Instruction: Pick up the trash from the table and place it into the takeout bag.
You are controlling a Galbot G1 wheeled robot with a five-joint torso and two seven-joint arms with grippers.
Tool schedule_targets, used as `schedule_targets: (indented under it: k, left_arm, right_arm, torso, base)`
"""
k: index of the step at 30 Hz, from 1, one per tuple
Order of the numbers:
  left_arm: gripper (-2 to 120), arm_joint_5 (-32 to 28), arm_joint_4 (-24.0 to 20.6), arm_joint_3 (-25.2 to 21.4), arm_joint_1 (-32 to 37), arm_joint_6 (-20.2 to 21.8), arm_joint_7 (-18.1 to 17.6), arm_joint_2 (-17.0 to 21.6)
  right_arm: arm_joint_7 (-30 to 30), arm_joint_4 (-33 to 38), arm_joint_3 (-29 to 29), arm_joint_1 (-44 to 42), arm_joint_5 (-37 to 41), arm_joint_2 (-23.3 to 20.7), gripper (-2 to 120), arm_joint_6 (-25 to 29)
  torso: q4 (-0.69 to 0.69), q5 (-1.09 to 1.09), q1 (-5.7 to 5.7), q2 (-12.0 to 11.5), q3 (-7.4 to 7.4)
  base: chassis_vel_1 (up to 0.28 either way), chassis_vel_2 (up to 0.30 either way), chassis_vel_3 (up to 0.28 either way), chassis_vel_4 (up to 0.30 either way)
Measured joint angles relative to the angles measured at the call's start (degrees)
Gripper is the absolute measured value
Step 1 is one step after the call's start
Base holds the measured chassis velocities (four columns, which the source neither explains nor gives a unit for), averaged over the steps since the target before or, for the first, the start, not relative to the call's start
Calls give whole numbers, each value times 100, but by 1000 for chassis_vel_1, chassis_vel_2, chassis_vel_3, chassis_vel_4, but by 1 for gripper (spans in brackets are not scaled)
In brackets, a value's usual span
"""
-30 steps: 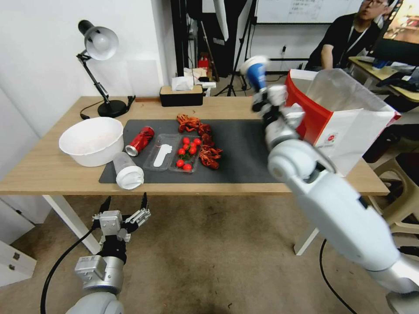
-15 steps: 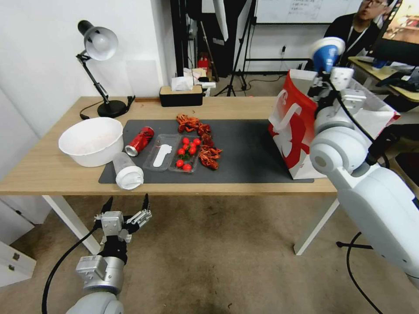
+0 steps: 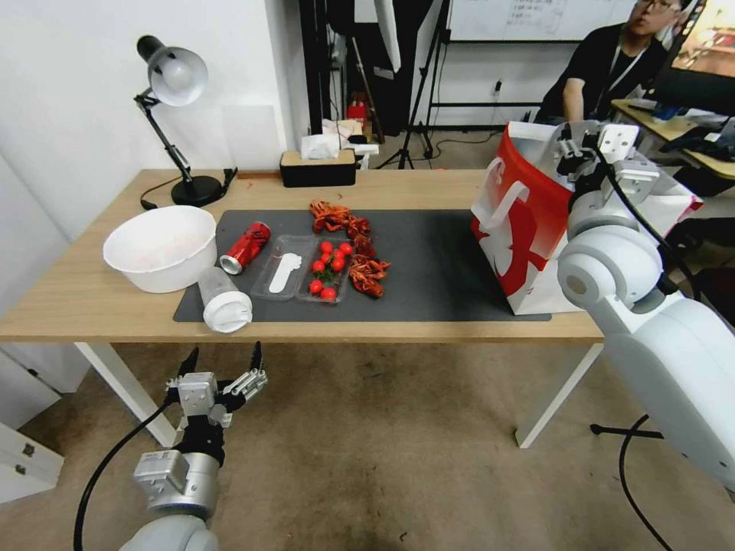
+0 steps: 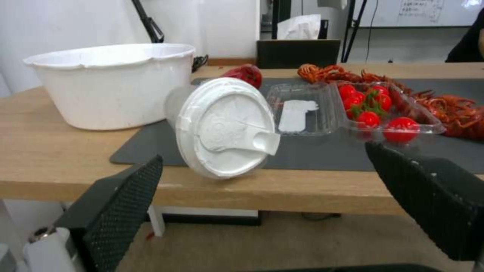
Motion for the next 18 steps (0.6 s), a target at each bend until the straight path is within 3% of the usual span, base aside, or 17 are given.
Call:
schedule_targets:
  k: [2,5,10,18]
  left_arm:
    - [100,4,-34,-4,15,2,-1,3]
    - [100,5,-47,-12,33,2,-2,15]
    - [100,12,-54,-6,47,-4,-2,8]
    - [100,12,-55,-2,51,-6,9,-6]
  right_arm:
    - [-231,137,6,-73,104,-3,94,307]
    - [-473,286,8,-88,218,-38,99,563]
    - [-971,488,-12,-213,381,-93,100,838]
    - [-2215,933,154,-1267,338,-355,100,1129]
  torso:
    - [0,0,0,0,0]
    - [0,-1,0,0,0]
    - [0,-1,0,0,0]
    - [-2,0,0,0,0]
  base:
    - [0,0,0,0]
    - [0,0,0,0]
    - [0,0,0,0]
    - [0,0,0,0]
